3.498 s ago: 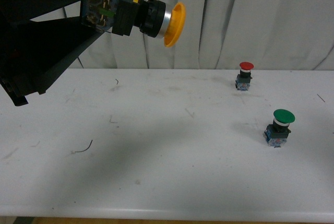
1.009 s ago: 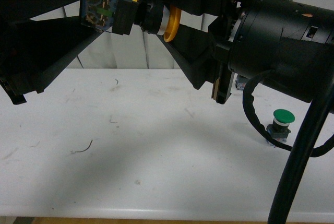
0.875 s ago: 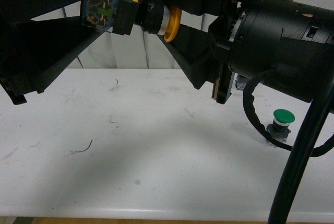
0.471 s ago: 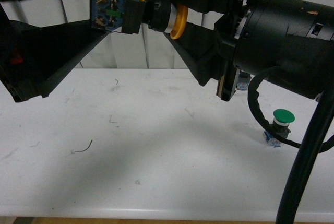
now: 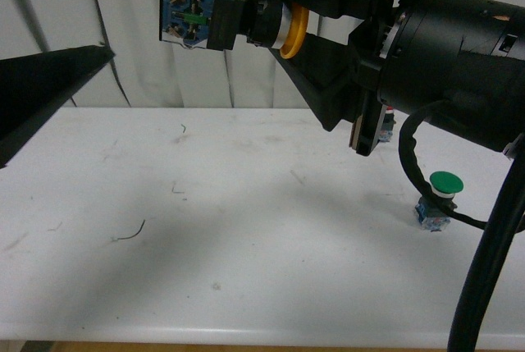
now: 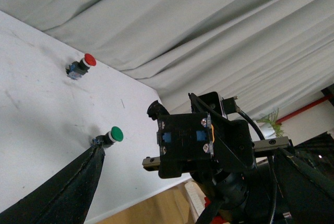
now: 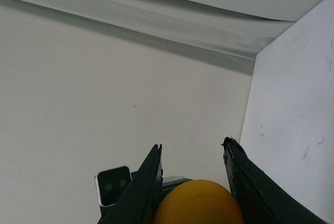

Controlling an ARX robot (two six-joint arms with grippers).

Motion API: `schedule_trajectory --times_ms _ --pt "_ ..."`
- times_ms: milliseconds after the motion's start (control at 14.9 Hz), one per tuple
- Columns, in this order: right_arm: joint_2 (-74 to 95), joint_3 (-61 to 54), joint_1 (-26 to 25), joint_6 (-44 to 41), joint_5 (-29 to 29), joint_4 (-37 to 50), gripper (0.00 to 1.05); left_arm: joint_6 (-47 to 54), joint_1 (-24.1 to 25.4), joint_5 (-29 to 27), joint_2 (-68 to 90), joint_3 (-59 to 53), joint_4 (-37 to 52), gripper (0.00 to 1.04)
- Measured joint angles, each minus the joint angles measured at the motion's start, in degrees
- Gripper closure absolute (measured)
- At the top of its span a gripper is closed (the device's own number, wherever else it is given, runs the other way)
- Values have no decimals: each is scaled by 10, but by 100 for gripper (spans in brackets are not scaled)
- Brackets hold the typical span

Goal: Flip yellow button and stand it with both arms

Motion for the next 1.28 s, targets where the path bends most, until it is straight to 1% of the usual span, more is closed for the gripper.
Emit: schedule_trajectory --times_ms 135,202,336,404,538,606,673,740,807,942,1009,1076,1144,1278 --pt "-2 1 -8 0 1 0 71 35 37 4 -79 -20 -80 7" --pt "-5 4 -9 0 1 -1 71 69 54 -16 -138 -28 -152 7" --pt "-10 9 -13 0 5 0 71 183 50 -104 -261 -28 -314 7" --pt "-11 9 -14 0 7 0 71 257 33 -160 -337 -28 -403 7" --pt "-13 9 -14 0 9 0 71 384 4 -253 -466 -28 -534 7" --pt "-13 9 -14 1 11 0 71 412 -7 -292 -513 -28 -580 7" --pt "-15 9 -14 1 12 -1 71 437 -7 -327 -566 -28 -619 7" --pt "-15 9 -14 1 12 0 71 455 1 -347 -571 -26 -616 7" --pt "-16 9 -14 1 12 0 71 477 15 -361 -570 -25 -617 7" --pt "-16 9 -14 1 12 -1 71 504 47 -369 -568 -25 -611 7" --pt "-17 9 -14 1 12 -1 71 524 72 -356 -573 -30 -589 15" --pt "-19 9 -14 1 12 -1 71 535 81 -354 -589 -44 -581 26" --pt "-19 9 -14 0 11 0 71 545 79 -350 -603 -76 -576 42" --pt "-20 9 -14 0 10 -1 71 548 78 -350 -618 -105 -570 66"
